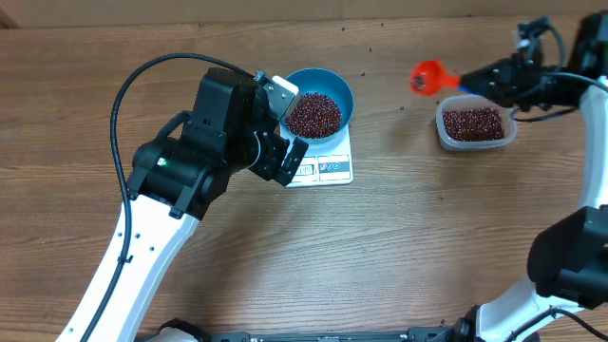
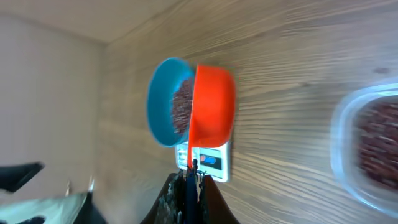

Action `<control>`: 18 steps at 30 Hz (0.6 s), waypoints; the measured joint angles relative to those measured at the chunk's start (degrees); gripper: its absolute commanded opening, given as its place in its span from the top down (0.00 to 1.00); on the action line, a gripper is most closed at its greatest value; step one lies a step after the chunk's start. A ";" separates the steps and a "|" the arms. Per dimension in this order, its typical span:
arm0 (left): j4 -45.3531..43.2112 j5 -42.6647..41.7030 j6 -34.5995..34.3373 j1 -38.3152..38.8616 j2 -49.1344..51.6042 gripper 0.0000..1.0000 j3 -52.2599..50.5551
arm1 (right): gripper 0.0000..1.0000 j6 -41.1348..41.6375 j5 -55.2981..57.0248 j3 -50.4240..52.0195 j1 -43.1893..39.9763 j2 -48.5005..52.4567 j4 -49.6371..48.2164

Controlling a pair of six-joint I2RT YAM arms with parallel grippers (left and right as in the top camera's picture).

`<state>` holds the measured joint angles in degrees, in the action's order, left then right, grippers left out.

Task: Scoop item into bowl and weigh 150g on scale
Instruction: 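Carry the filled scoop over the teal bowl and tip beans in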

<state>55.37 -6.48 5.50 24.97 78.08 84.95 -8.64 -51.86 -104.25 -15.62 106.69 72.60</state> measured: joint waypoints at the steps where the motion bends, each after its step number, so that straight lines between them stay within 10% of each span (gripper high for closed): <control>1: 0.00 0.00 0.00 0.00 0.00 0.00 0.00 | 0.96 -0.02 -0.33 0.00 1.27 0.00 -0.48; 18: 0.00 0.00 0.00 0.00 0.00 0.01 0.00 | 0.96 8.02 22.43 -3.67 28.96 0.50 -9.07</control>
<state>55.37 -6.48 5.50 24.97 78.08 84.95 -0.62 -29.43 -107.92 13.34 107.20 63.53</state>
